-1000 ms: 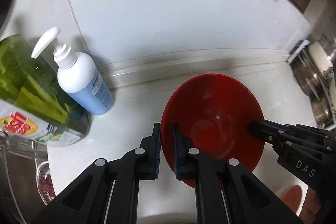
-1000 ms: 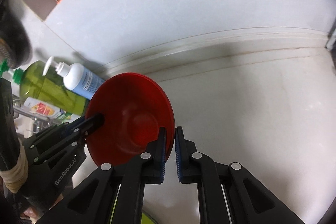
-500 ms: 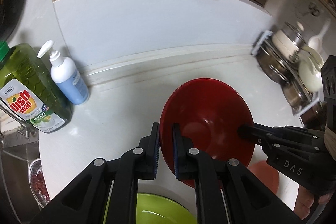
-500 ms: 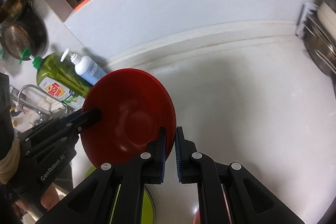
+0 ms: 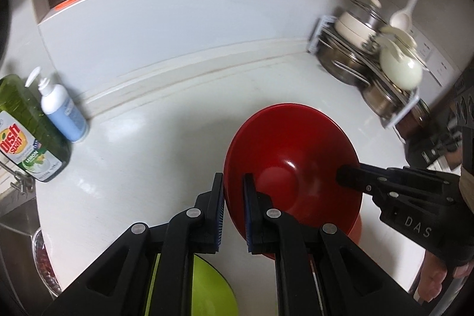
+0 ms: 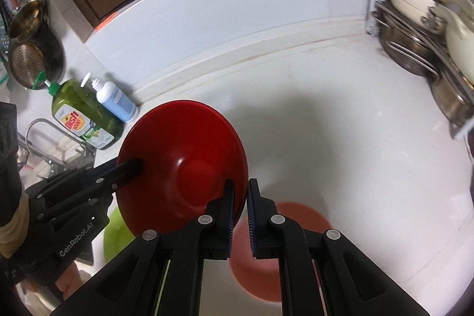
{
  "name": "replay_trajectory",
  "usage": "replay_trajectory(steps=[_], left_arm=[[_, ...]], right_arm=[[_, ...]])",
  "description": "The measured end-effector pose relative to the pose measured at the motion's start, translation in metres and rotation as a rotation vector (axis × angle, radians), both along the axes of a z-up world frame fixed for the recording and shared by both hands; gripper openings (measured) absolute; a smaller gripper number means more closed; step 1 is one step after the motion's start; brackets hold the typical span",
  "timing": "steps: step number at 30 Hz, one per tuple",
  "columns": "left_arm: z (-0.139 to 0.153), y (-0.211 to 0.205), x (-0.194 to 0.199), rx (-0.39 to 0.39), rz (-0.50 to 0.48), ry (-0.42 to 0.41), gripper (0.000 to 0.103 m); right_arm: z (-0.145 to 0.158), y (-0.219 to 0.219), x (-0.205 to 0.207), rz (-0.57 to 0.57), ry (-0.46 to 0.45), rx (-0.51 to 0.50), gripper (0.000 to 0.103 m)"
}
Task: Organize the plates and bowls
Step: 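Lift the red bowl with both tools and carry it over the pink bowl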
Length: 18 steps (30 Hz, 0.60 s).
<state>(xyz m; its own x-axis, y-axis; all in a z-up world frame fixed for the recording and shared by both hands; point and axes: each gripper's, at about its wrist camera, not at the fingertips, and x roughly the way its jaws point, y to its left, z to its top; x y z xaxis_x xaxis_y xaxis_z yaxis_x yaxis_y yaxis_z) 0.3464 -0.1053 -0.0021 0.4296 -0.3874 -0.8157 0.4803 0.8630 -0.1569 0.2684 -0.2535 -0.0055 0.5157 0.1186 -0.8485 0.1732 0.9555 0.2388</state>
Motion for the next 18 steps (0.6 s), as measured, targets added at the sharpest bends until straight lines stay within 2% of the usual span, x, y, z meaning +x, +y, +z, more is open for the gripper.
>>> replay_trajectory(steps=[18], left_arm=[[-0.032,-0.053,-0.049,0.055,-0.110,0.081,0.012]], right_arm=[[-0.029,-0.044,-0.054,-0.066,0.078,-0.008,0.010]])
